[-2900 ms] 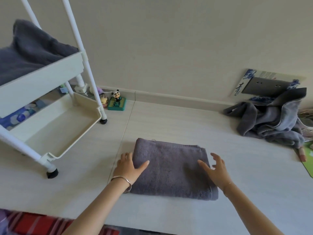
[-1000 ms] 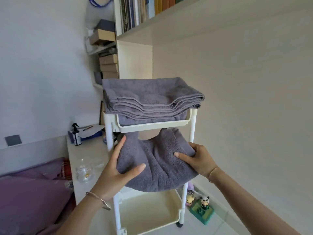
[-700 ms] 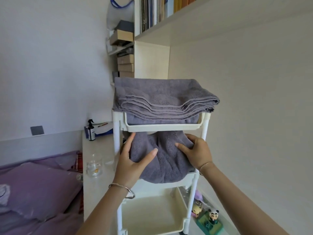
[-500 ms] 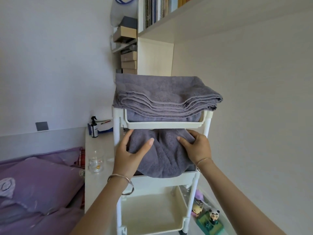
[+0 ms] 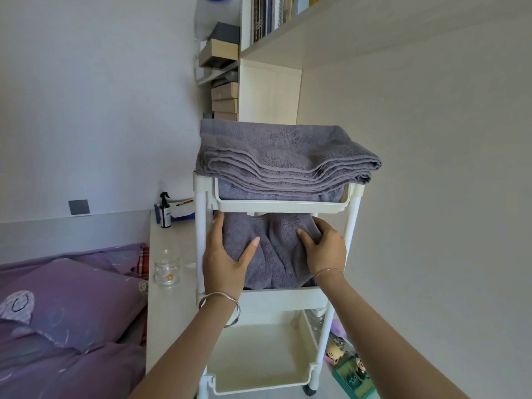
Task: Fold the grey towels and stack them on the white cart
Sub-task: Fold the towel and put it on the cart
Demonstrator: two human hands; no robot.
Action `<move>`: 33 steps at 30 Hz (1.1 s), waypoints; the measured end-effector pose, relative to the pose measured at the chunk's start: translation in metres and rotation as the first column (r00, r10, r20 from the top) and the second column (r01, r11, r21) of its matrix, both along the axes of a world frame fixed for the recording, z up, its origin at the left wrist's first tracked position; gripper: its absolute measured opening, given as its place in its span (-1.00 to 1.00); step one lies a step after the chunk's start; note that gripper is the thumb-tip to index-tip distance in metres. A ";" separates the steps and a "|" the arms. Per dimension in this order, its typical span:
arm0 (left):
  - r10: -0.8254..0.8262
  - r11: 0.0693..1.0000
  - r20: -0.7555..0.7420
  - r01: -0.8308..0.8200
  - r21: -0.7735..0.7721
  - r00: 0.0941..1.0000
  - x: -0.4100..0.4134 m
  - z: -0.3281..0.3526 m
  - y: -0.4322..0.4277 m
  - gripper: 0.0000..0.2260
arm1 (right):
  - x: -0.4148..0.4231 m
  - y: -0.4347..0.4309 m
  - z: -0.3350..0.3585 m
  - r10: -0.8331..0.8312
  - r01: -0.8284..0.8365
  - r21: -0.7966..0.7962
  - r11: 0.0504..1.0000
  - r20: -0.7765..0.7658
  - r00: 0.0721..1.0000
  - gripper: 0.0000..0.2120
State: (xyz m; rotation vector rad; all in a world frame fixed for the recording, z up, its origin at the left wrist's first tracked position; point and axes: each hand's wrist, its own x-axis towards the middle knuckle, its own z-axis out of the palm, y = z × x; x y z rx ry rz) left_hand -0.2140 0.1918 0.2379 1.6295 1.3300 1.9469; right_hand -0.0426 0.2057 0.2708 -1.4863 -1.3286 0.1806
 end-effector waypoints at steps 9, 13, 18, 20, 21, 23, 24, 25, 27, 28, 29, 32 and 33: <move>0.388 0.921 -0.641 -0.312 0.235 0.662 0.003 -0.001 0.003 -0.47 | 0.001 0.001 -0.017 -0.123 -0.003 0.242 0.970 0.505 0.855 -0.62; 0.241 0.937 -0.846 -0.340 0.076 0.476 0.011 -0.004 0.007 -0.55 | -0.003 0.007 -0.025 -0.048 -0.120 0.182 0.976 0.715 0.698 -0.52; -0.058 0.838 -0.936 -0.493 -0.234 0.347 -0.003 -0.014 0.010 -0.30 | 0.006 0.005 -0.050 0.186 -0.009 -0.266 0.964 0.648 0.738 0.00; -0.079 0.782 -0.935 -0.561 -0.274 0.347 0.002 -0.013 0.003 -0.43 | 0.004 0.001 -0.058 0.156 0.037 -0.284 0.958 0.625 0.765 -0.03; -0.077 0.765 -0.933 -0.579 -0.282 0.352 0.005 -0.012 0.001 -0.44 | 0.003 -0.001 -0.059 0.139 0.046 -0.281 0.958 0.603 0.786 -0.08; -0.075 0.742 -0.927 -0.600 -0.299 0.368 0.009 -0.009 -0.001 -0.43 | 0.001 -0.003 -0.064 0.112 0.055 -0.264 0.963 0.576 0.810 -0.11; -0.082 0.740 -0.921 -0.596 -0.312 0.381 0.010 -0.011 -0.001 -0.43 | 0.001 -0.005 -0.066 0.097 0.060 -0.247 0.967 0.577 0.811 -0.10; -0.083 0.741 -0.917 -0.591 -0.319 0.390 0.010 -0.011 0.000 -0.43 | 0.001 -0.005 -0.068 0.082 0.059 -0.219 0.974 0.583 0.808 -0.07; -0.084 0.755 -0.915 -0.574 -0.317 0.395 0.008 -0.015 -0.001 -0.44 | 0.000 -0.007 -0.072 0.061 0.049 -0.168 0.985 0.593 0.803 0.01; -0.068 0.771 -0.911 -0.558 -0.307 0.407 0.007 -0.016 -0.002 -0.44 | 0.000 -0.008 -0.073 0.061 0.042 -0.158 0.987 0.596 0.801 0.02; -0.051 0.789 -0.906 -0.539 -0.295 0.420 0.005 -0.019 -0.002 -0.43 | 0.001 -0.009 -0.073 0.066 0.034 -0.155 0.987 0.596 0.800 0.01; 0.006 0.849 -0.848 -0.451 -0.275 0.530 0.005 -0.024 -0.005 -0.16 | 0.009 -0.018 -0.073 0.157 -0.042 -0.205 0.978 0.583 0.797 -0.04; -0.005 0.869 -0.811 -0.398 -0.293 0.585 0.005 -0.024 -0.006 -0.02 | 0.012 -0.026 -0.072 0.182 -0.078 -0.202 0.976 0.569 0.802 -0.08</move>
